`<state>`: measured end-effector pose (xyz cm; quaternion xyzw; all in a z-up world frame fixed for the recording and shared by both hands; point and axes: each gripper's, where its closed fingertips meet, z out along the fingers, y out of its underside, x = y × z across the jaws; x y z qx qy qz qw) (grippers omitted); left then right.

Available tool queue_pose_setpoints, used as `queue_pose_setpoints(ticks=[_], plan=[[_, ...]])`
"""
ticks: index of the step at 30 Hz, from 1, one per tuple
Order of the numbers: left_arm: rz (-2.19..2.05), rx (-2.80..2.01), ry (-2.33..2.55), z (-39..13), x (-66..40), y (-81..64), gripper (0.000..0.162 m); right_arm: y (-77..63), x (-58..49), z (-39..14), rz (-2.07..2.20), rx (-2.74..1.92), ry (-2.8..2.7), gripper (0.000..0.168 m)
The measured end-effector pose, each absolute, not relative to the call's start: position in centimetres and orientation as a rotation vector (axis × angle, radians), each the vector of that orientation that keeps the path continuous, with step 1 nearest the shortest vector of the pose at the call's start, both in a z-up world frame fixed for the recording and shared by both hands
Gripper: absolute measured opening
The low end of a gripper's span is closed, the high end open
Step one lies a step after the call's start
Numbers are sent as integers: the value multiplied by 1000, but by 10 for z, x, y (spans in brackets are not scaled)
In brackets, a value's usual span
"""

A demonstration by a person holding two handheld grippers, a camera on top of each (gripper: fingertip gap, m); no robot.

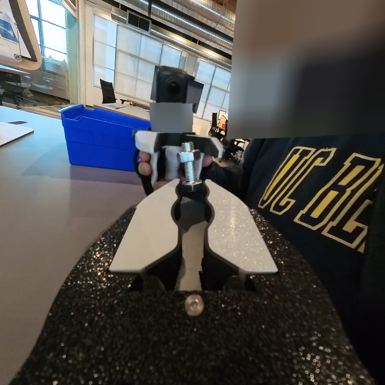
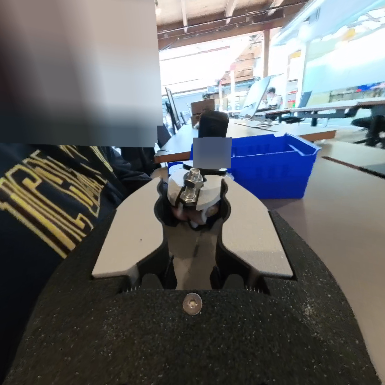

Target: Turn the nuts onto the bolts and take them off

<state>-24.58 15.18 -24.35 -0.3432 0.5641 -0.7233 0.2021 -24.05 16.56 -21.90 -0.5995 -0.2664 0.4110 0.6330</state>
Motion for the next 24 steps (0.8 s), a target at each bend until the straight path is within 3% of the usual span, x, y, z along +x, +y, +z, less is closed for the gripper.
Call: queue_pose_setpoints(ticks=[10, 15, 17, 19, 24], plan=[[-1997, -991, 1613, -248, -242, 149, 18, 171, -256, -231, 1082, -1428, -600, 20], [-2030, -999, 1563, -245, -242, 154, 20, 171, -254, -230, 1077, -1422, -591, 20], [-2048, -1038, 1492, -242, -239, 162, 41, 170, -254, -231, 1066, -1428, -597, 20], [-2070, -1056, 1470, -242, -238, 164, 51, 170, -252, -230, 1061, -1419, -592, 19], [-2098, -1041, 1436, -238, -240, 166, 39, 170, -240, -228, 990, -1416, -577, 20]])
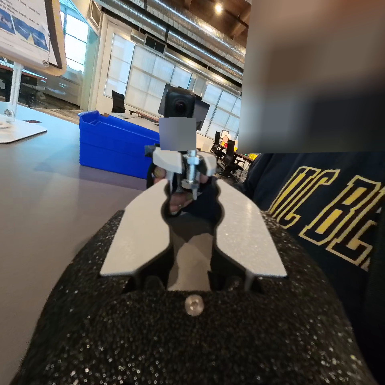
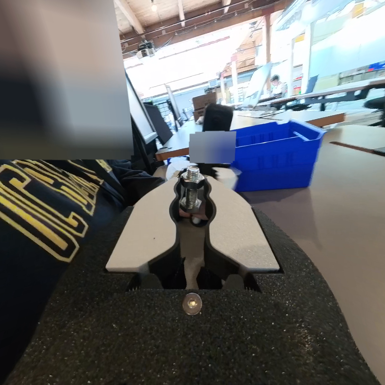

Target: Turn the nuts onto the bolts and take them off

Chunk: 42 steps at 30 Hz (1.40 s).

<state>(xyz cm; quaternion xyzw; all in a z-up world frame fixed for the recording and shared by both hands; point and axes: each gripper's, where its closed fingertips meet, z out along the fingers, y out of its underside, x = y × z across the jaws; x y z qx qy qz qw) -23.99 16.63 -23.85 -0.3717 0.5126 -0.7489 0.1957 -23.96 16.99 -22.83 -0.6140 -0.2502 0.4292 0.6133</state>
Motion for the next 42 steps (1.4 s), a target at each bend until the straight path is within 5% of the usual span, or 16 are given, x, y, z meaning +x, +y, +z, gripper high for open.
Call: queue_pose_setpoints(ticks=[4, 15, 21, 31, 38, 42], plan=[[-2119, -998, 1448, -236, -244, 164, 0, 174, -221, -225, 887, -1417, -516, 20], [-2145, -1027, 1445, -238, -243, 165, 0, 160, -162, -183, 497, -1619, -307, 20], [-2154, -1035, 1444, -238, -243, 165, 0, 86, -26, -172, -312, -2040, -181, 20], [-2168, -1045, 1445, -238, -242, 165, 0, -47, 69, -320, -253, -2915, 309, 20], [-2170, -1070, 1434, -239, -240, 166, 0, -47, 71, -344, -214, -2957, 377, 21], [-2190, -1088, 1430, -240, -240, 167, 0, -44, 69, -346, -192, -2963, 414, 35]])
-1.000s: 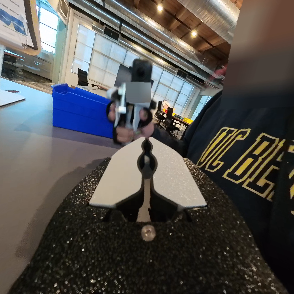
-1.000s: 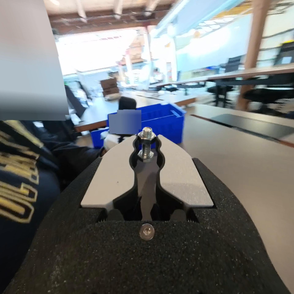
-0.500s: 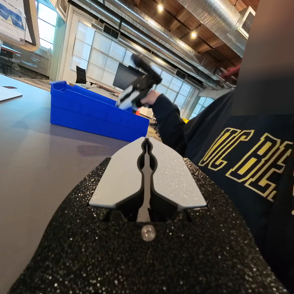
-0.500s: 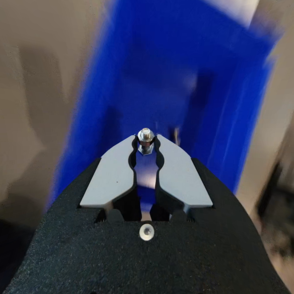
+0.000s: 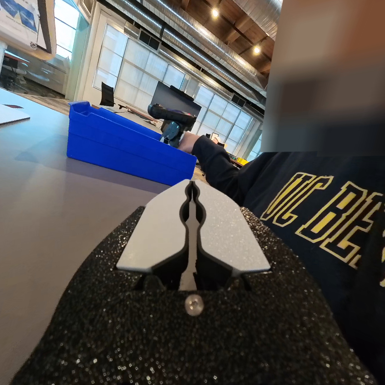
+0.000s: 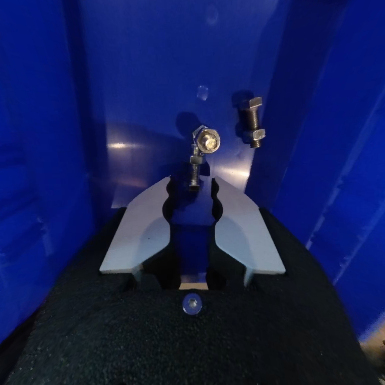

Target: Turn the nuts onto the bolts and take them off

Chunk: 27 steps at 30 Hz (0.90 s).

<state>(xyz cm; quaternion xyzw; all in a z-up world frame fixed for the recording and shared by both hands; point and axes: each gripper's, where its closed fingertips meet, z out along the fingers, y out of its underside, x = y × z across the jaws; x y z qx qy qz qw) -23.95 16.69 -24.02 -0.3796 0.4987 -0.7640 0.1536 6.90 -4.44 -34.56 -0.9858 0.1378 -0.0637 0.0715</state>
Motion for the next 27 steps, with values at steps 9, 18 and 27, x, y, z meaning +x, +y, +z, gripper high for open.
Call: queue_pose_setpoints(ticks=[9, 18, 27], plan=[[-2149, -1100, 1444, -242, -237, 166, 0, 78, -19, -208, -335, -2290, -46, 31], [-2099, -1093, 1444, -243, -235, 165, 0, 211, -175, -236, 359, -1717, -322, 35], [-2068, -996, 1454, -224, -237, 153, 0, 219, -152, -252, 205, -1531, -224, 38]])
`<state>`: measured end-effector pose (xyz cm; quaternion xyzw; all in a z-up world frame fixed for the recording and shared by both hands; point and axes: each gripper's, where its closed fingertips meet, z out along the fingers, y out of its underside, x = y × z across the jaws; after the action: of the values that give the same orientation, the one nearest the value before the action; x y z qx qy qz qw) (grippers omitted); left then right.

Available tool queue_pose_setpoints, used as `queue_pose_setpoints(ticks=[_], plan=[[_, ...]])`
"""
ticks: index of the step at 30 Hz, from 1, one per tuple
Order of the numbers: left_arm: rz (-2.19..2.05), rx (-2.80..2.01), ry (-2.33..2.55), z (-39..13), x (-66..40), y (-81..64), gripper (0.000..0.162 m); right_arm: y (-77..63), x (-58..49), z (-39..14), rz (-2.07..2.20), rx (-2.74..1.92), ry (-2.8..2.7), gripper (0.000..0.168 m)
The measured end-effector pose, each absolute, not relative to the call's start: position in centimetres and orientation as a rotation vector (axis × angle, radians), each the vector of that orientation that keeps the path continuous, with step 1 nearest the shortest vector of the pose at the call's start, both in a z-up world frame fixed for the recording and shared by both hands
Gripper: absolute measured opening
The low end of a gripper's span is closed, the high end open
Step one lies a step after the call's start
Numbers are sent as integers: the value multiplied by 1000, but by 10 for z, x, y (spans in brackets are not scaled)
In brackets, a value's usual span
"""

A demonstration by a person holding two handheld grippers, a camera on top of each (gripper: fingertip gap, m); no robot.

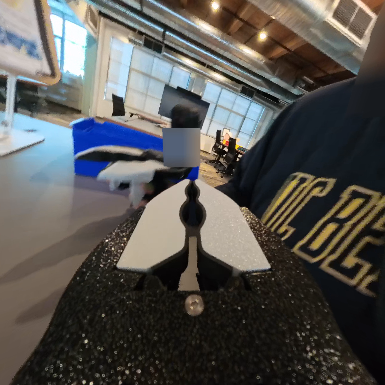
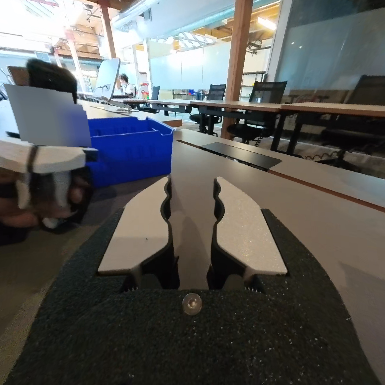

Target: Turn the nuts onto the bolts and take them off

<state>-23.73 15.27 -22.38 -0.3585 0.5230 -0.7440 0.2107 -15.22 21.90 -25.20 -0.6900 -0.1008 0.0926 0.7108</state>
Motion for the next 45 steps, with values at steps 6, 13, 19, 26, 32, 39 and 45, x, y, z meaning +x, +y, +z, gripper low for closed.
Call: queue_pose_setpoints(ticks=[6, 13, 19, 26, 32, 39, 45], plan=[[-2183, -790, 1252, -143, -278, 137, 0, 216, -153, -248, 164, -1484, -235, 37], [-1628, -1091, 1162, -105, -314, 224, 0, 216, -155, -249, 234, -1486, -245, 37], [-578, -1627, 1491, -193, -343, 381, 0, 214, -155, -246, 264, -1464, -245, 37], [-79, -1874, 2011, -289, -359, 450, 13, 212, -157, -245, 295, -1455, -259, 37], [42, -1942, 2159, -326, -357, 466, 29, 210, -158, -244, 307, -1442, -271, 37], [89, -2011, 2144, -349, -357, 476, 32, 209, -158, -242, 316, -1427, -269, 36], [133, -2021, 2186, -352, -364, 471, 10, 208, -156, -241, 323, -1414, -256, 36]])
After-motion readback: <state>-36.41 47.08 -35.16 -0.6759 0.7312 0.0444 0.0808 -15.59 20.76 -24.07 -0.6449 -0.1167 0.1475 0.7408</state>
